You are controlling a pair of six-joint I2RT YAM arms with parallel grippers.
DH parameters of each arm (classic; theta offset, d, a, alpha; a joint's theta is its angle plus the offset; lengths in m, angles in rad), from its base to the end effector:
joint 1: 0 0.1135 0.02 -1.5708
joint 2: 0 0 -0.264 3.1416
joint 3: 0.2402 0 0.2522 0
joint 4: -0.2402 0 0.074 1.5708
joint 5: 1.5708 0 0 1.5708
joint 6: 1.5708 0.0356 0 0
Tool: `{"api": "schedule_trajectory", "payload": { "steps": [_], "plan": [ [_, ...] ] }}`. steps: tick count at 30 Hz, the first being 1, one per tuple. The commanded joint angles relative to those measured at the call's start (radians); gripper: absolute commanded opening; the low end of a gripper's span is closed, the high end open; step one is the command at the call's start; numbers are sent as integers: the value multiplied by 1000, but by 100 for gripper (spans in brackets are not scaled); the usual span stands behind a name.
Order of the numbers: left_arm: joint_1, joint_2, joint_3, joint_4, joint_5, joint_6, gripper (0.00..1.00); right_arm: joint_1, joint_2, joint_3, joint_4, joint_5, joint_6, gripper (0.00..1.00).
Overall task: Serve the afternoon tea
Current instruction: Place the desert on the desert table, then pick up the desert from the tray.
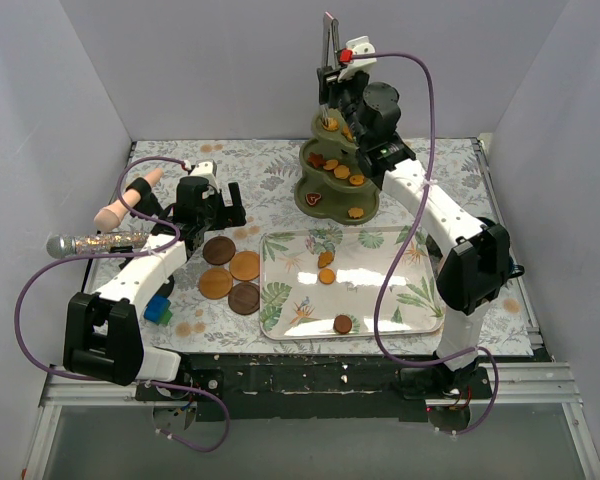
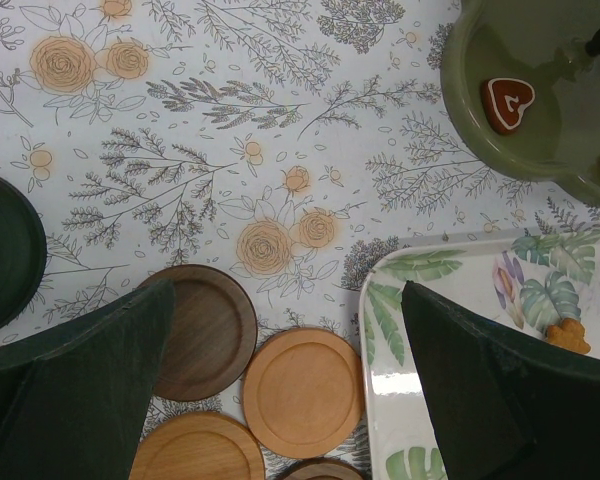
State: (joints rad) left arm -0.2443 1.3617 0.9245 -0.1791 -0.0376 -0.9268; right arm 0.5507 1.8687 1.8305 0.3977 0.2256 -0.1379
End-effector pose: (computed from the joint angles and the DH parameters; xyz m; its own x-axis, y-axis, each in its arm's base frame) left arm 0.2933 -0.0717 0.2591 -0.5062 -0.6974 -0.5073 -0.3213 0.6984 -0.6395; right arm 0.3845 0.2268 0.4547 0.3425 0.0531 -0.9380 -0.2872 0.9565 -0.0507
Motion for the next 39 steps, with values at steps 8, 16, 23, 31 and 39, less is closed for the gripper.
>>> {"api": "schedule_trajectory", "payload": {
  "steps": [8, 16, 23, 31, 39],
  "plan": [
    [2, -35, 19, 1, -10, 13, 98, -2, -14, 62, 33, -29, -5, 54],
    [0, -42, 16, 4, -13, 13, 98, 37, -106, 30, 21, -98, -22, 50],
    [2, -53, 13, 7, -16, 11, 98, 141, -311, -184, 23, -51, -49, 48],
    [2, -67, 8, 9, -18, 9, 98, 252, -546, -586, 10, 73, 15, 48],
    [2, -99, -1, 13, -18, 5, 98, 262, -654, -864, -26, 115, 165, 50]
  ]
}}
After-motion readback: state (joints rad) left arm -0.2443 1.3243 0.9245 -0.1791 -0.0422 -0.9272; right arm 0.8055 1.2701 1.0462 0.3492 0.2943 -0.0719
